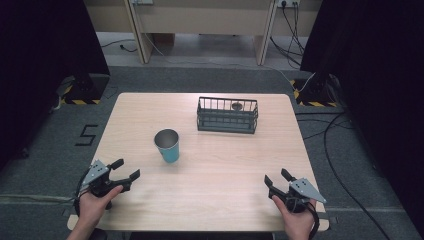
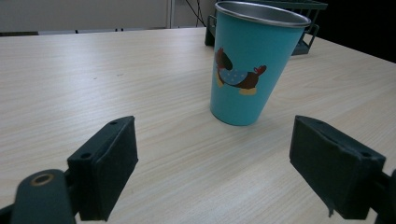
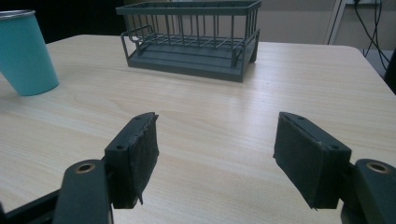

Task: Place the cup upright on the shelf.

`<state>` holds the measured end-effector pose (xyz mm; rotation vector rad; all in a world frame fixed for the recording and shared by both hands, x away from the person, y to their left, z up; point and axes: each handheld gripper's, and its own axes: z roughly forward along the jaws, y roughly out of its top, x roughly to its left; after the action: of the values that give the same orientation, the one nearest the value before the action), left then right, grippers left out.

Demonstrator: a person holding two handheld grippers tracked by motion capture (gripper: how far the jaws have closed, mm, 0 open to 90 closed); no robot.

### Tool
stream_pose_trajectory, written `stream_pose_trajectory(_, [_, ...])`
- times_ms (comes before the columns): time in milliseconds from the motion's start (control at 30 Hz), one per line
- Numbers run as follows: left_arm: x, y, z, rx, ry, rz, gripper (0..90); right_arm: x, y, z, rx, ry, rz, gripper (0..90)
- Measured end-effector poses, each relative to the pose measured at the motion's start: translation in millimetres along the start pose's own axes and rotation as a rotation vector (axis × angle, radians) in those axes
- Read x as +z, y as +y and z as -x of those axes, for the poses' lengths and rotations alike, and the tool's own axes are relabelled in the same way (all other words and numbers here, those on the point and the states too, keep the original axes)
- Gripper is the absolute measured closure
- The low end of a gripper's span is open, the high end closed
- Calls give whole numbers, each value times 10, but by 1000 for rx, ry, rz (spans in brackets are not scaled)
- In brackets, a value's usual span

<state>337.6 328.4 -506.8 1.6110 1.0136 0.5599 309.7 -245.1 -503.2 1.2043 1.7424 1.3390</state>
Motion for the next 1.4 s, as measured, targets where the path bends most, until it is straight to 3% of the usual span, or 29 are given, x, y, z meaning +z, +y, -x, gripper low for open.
stream_pose_trajectory(200, [146, 64, 90, -19, -54, -1, 148, -18, 21, 20, -8, -5, 1, 306])
stream_pose_trajectory(433, [316, 132, 130, 24, -51, -17, 145, -49, 18, 59, 7, -11, 10, 303])
stream_pose_trajectory(700, [547, 182, 236, 49, -93, -16, 145, -23, 18, 44, 16, -9, 7, 301])
stream_pose_trajectory(1067, [845, 232, 272, 79, -99, -44, 143, -11, 12, 45, 18, -6, 4, 297])
stream_pose_trajectory(1400, [1013, 273, 269, 93, -91, -59, 143, 2, 4, 34, 22, -3, -3, 296])
